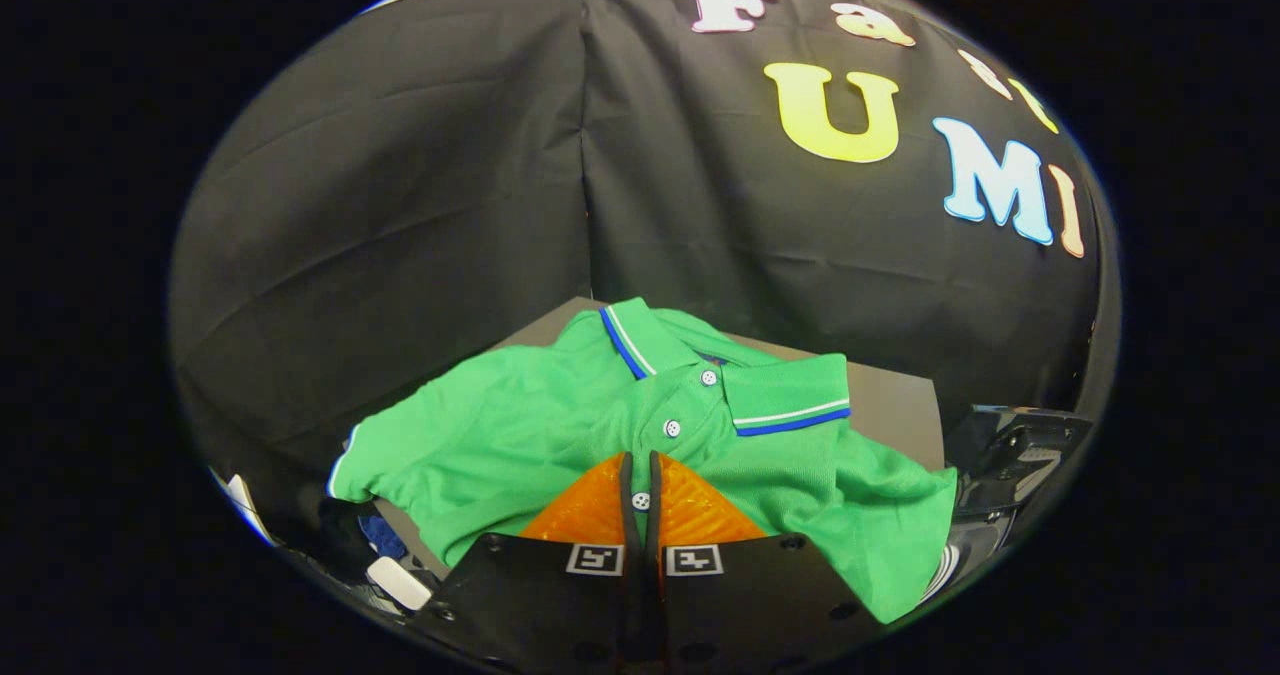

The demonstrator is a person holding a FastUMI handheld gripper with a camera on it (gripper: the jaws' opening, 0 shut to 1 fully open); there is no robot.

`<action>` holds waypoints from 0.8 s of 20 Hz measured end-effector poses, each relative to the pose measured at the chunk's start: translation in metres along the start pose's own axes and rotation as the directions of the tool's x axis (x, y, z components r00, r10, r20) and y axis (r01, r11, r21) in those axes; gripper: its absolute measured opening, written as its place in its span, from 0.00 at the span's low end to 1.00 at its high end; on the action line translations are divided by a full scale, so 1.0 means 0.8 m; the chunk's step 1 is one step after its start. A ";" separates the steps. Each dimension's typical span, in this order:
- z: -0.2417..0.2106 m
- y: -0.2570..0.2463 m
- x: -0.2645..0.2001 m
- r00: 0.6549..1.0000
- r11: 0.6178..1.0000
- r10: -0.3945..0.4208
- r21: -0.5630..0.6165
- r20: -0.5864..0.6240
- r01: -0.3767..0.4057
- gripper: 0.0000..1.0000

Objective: Put the clothes into the washing machine and then close the washing machine lid.

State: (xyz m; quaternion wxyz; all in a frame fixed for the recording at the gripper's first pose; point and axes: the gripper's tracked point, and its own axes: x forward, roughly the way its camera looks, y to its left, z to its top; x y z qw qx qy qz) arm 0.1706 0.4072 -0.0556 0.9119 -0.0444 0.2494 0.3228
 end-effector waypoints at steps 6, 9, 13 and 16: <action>0.016 -0.019 -0.042 0.997 0.999 0.044 -0.032 0.068 -0.042 0.02; 0.024 -0.041 -0.061 0.994 0.999 0.044 -0.032 0.098 -0.041 0.02; 0.033 -0.072 -0.085 0.990 0.999 0.041 -0.026 0.135 -0.038 0.02; 0.038 -0.094 -0.103 0.987 0.999 0.028 -0.028 0.159 -0.024 0.02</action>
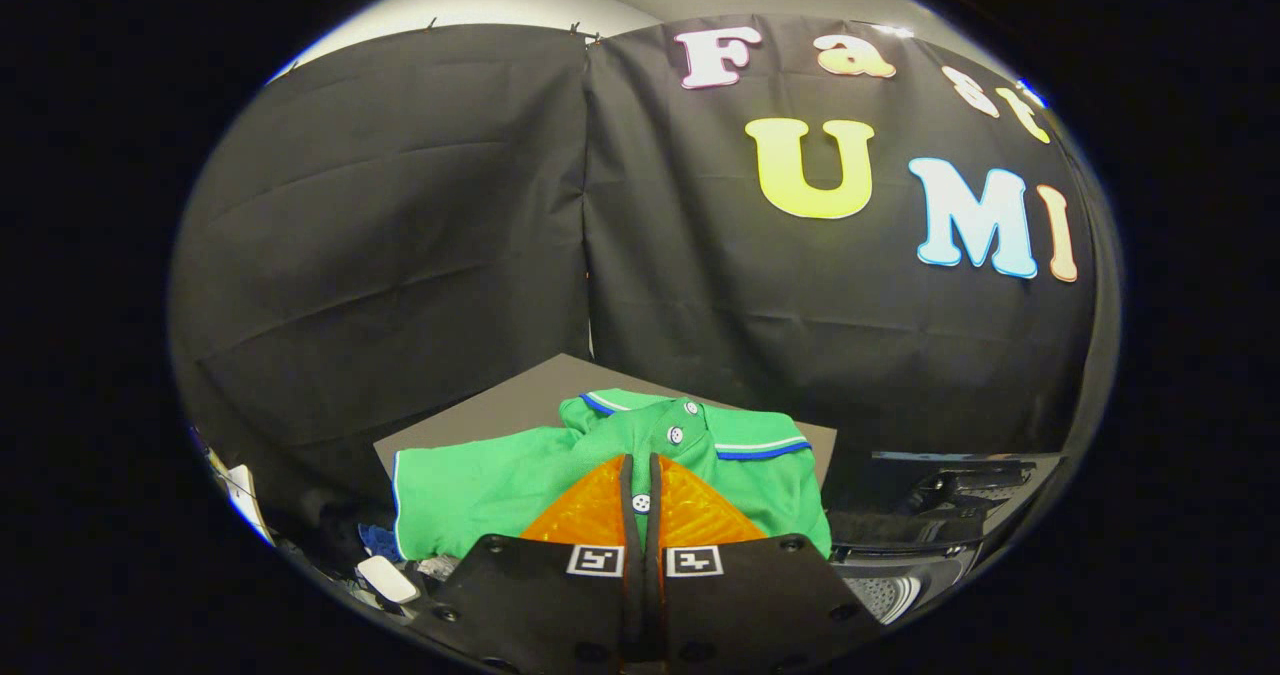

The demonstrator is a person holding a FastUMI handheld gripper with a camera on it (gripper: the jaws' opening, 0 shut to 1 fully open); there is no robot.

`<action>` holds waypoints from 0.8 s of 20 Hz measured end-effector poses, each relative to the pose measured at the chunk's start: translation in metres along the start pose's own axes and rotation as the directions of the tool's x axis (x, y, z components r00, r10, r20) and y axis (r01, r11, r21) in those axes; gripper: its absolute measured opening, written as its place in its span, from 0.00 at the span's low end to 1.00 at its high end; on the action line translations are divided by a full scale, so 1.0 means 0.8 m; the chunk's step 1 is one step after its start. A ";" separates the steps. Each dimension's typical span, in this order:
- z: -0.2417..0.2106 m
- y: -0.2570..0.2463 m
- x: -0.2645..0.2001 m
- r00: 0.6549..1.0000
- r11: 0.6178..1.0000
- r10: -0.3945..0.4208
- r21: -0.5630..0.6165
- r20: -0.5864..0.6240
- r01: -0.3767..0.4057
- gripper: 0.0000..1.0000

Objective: Put the clothes into the washing machine and then close the washing machine lid.

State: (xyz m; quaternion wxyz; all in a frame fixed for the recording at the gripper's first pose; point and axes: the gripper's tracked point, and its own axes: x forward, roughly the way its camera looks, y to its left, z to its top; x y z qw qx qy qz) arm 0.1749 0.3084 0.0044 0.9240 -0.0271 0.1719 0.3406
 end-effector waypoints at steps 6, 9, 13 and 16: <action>-0.003 -0.051 -0.033 0.998 0.998 -0.052 0.023 0.021 0.052 0.02; -0.008 -0.079 -0.050 0.996 0.995 -0.084 0.054 0.027 0.082 0.02; -0.011 -0.116 -0.073 0.991 0.988 -0.131 0.090 0.041 0.127 0.01; -0.013 -0.145 -0.090 0.984 0.980 -0.170 0.115 0.053 0.163 0.02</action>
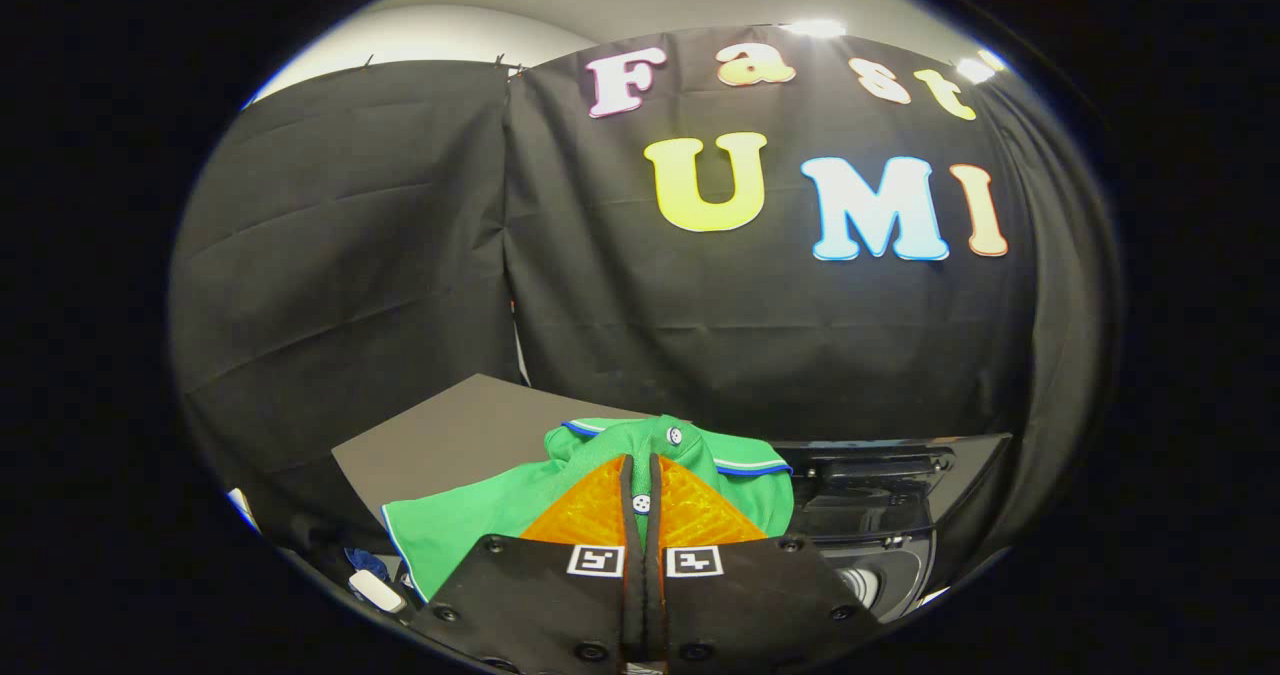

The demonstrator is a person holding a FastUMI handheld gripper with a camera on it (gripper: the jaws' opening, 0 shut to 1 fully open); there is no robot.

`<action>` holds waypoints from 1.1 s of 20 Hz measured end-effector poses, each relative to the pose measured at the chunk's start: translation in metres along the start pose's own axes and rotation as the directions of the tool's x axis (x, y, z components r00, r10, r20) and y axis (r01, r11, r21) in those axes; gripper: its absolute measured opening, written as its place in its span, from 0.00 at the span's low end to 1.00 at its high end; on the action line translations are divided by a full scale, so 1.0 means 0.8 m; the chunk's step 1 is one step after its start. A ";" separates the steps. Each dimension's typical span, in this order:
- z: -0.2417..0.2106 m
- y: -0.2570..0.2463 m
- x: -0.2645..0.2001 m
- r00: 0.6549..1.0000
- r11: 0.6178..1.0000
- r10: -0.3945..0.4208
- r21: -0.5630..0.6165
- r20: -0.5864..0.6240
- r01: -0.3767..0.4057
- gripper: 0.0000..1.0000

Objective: Put the clothes into the washing machine and then close the washing machine lid.

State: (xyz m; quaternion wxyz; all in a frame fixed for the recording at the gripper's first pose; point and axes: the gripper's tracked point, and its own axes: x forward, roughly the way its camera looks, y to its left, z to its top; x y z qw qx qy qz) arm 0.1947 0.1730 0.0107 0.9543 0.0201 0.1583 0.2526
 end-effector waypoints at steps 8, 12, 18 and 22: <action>-0.002 -0.079 -0.030 0.995 0.995 -0.094 0.037 0.017 0.093 0.01; -0.006 -0.113 -0.039 0.992 0.991 -0.127 0.046 0.012 0.127 0.01; -0.021 -0.150 -0.047 0.987 0.986 -0.160 0.049 -0.009 0.160 0.02; -0.032 -0.170 -0.045 0.984 0.983 -0.175 0.043 -0.027 0.176 0.01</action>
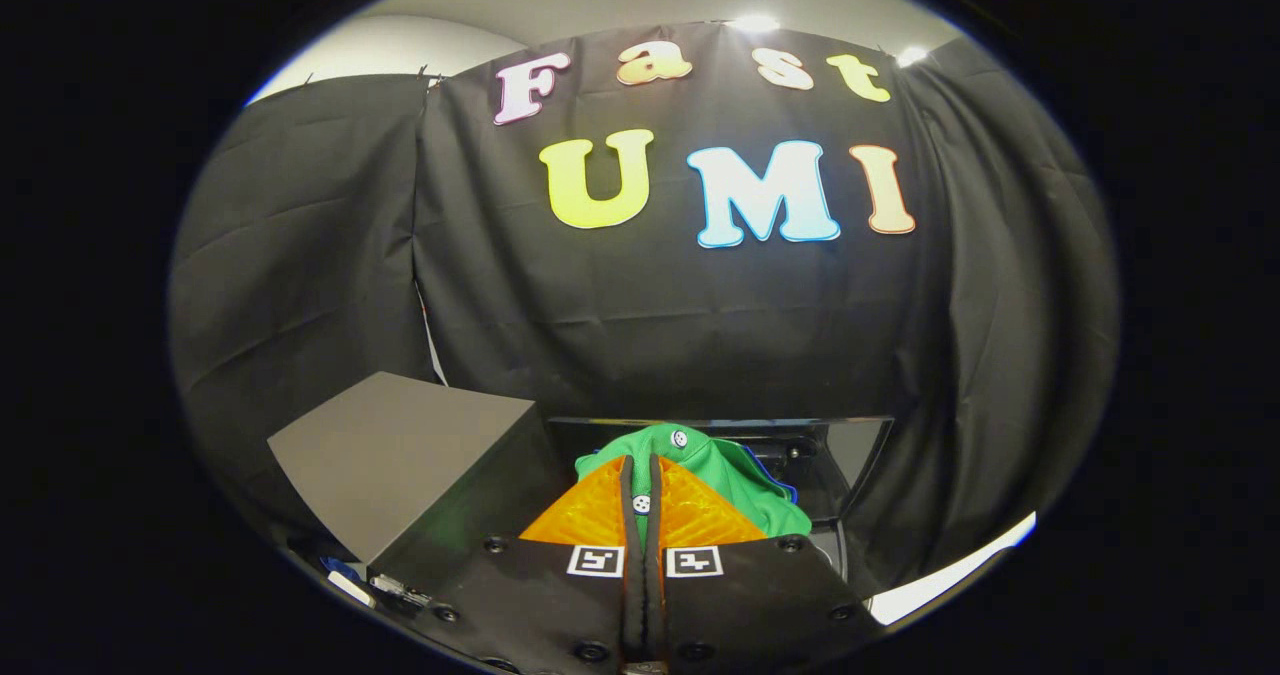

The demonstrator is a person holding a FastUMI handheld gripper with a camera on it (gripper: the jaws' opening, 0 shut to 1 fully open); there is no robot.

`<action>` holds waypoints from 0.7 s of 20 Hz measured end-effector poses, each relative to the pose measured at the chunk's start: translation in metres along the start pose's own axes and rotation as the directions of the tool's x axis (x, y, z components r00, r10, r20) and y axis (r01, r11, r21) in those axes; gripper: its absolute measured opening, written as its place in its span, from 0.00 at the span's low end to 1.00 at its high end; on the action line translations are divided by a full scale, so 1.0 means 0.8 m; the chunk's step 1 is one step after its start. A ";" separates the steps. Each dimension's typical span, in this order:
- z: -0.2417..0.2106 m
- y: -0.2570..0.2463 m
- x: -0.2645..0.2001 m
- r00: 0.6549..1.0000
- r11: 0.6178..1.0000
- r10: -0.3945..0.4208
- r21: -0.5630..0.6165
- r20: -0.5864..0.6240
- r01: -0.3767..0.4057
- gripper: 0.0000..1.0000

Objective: Put the clothes into the washing machine and then close the washing machine lid.

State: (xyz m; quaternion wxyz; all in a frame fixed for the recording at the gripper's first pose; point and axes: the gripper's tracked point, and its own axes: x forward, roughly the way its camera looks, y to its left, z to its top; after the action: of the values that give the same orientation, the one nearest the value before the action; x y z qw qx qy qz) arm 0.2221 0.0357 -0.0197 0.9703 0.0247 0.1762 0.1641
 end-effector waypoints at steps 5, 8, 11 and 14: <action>-0.031 -0.027 0.016 0.999 1.000 -0.027 -0.001 -0.041 0.027 0.02; -0.054 -0.042 0.025 0.997 0.999 -0.041 0.008 -0.072 0.042 0.01; -0.078 -0.054 0.034 0.993 0.998 -0.053 0.012 -0.105 0.055 0.01; -0.102 -0.066 0.044 0.987 0.997 -0.073 0.001 -0.142 0.074 0.01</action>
State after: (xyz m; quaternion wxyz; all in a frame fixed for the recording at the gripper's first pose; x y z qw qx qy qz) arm 0.2405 -0.0033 -0.1135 0.9606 0.0093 0.2459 0.1290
